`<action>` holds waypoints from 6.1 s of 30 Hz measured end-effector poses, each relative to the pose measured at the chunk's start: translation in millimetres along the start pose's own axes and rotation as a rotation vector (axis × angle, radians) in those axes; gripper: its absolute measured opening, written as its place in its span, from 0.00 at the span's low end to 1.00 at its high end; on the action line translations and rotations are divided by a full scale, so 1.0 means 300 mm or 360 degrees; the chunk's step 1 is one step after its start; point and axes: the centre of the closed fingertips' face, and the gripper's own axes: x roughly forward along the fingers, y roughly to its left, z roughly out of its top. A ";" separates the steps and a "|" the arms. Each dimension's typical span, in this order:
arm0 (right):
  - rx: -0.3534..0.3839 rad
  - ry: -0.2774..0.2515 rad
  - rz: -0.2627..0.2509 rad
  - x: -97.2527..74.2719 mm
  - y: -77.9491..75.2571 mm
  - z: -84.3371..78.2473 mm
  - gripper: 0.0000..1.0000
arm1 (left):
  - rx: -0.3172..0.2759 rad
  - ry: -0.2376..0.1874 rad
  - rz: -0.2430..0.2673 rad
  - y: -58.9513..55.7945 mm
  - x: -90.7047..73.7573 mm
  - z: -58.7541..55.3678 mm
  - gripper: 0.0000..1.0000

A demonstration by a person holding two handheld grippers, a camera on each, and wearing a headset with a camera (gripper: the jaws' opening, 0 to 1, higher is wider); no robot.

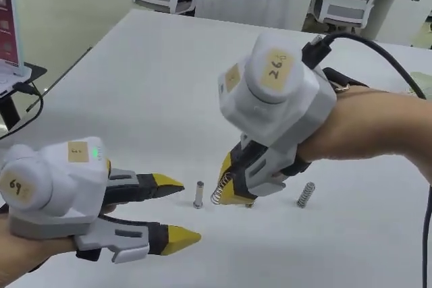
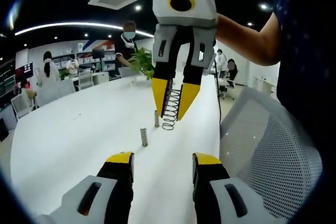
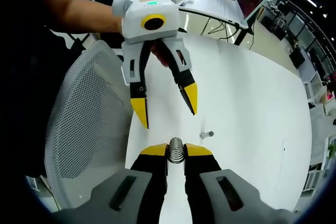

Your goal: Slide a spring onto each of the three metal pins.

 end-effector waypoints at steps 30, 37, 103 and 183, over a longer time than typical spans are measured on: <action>0.0094 0.0083 -0.0117 0.088 -0.183 -0.062 0.09 | -0.0046 -0.0011 0.0075 0.084 0.042 -0.119 0.63; 0.0080 0.0115 -0.0102 0.146 -0.212 -0.058 0.09 | -0.0053 -0.0015 0.0081 0.088 0.045 -0.128 0.64; 0.0154 0.0331 0.0029 0.406 -0.230 -0.157 0.09 | -0.0053 -0.0004 0.0076 0.114 0.031 -0.145 0.62; 0.0643 -0.0451 -0.0276 0.082 -0.088 -0.160 0.26 | -0.0008 -0.0007 0.0063 0.088 0.059 -0.075 0.66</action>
